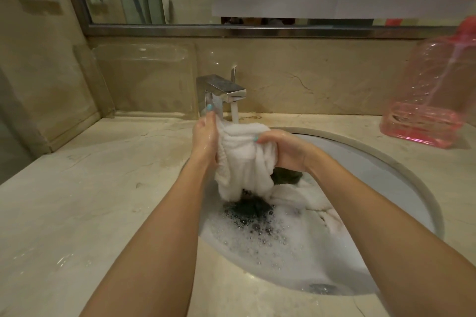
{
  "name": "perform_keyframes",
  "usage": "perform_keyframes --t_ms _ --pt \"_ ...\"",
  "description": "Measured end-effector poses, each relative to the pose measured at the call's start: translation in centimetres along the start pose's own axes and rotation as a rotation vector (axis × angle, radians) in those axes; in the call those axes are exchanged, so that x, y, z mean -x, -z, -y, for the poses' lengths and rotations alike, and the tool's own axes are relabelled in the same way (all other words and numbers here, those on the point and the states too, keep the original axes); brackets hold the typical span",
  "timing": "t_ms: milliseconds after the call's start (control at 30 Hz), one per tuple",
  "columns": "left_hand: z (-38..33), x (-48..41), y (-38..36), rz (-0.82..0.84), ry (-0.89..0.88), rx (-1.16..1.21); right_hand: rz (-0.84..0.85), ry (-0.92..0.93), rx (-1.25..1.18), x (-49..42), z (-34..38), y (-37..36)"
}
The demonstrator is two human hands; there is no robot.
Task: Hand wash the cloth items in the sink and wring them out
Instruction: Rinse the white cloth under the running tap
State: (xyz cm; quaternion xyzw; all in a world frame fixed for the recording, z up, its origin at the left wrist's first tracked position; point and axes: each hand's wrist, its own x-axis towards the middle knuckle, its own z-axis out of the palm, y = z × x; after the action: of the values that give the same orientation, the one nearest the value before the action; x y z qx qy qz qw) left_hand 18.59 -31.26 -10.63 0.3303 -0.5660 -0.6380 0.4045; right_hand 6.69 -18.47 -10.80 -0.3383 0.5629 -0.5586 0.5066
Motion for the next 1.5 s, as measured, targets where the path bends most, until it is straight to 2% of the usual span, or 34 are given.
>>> perform_keyframes --t_ms 100,233,333,433,500,600,700,767,800,867,933,1000,1067,1133,1200,1267,1333,1433,1500 --pt "0.3 0.5 -0.2 0.130 -0.122 -0.205 -0.065 0.052 -0.075 0.5 0.5 0.0" --pt "0.8 1.1 -0.2 0.449 0.010 -0.334 -0.176 0.148 -0.198 0.4 0.9 0.0" --pt "1.1 0.8 0.3 0.621 0.073 -0.300 -0.243 0.237 -0.276 0.4 1.2 0.2" --pt "1.4 0.1 1.0 0.565 0.118 -0.281 -0.302 0.293 -0.219 0.2 1.5 0.3" --pt "1.6 -0.1 1.1 0.492 0.105 -0.274 -0.387 0.283 -0.006 -0.1 1.5 0.0" --pt "1.5 -0.1 -0.1 0.323 -0.016 -0.200 -0.510 0.267 0.284 -0.5 0.7 -1.7" --pt "1.5 -0.7 -1.2 0.117 -0.015 -0.108 -0.480 0.285 0.455 -0.6 0.1 -4.4" --pt "1.7 -0.7 -1.5 0.048 -0.032 -0.195 -0.430 0.308 0.511 -0.7 -0.2 -6.2" --pt "2.0 -0.6 -1.7 0.051 -0.034 -0.245 -0.465 0.322 0.524 -1.0 -0.2 -6.6" --pt "2.3 0.5 -2.8 0.078 -0.020 -0.252 -0.661 0.327 0.495 -1.6 0.3 -6.8" --pt "2.0 3.0 -4.5 0.105 -0.063 -0.283 -0.909 0.267 0.353 -2.1 1.0 -5.6" --pt "1.7 5.4 -5.8 0.136 -0.102 -0.239 -1.017 0.221 0.234 -1.7 1.2 -4.6" --pt "2.5 3.2 -6.4 0.070 -0.154 -0.187 -0.976 0.278 0.189 -0.6 1.2 -5.3" --pt "4.1 -0.2 -6.1 0.046 -0.095 -0.156 -0.846 0.410 0.140 0.4 1.1 -7.3" --pt "4.1 -2.2 -4.5 -0.008 -0.053 -0.162 -0.757 0.481 0.239 0.5 0.6 -9.4" --pt "2.2 -0.9 -2.2 -0.071 -0.030 -0.182 -0.719 0.466 0.335 -0.5 0.1 -10.0" --pt "0.5 0.2 -0.4 -0.113 -0.041 -0.132 -0.691 0.418 0.318 -1.0 -0.1 -10.4" --pt "0.8 0.2 -1.3 -0.078 -0.036 -0.105 -0.708 0.383 0.330 -1.1 0.0 -10.5" --pt "0.9 1.2 -2.4 -0.019 -0.044 -0.091 -0.815 0.373 0.344 -1.1 0.4 -9.2"
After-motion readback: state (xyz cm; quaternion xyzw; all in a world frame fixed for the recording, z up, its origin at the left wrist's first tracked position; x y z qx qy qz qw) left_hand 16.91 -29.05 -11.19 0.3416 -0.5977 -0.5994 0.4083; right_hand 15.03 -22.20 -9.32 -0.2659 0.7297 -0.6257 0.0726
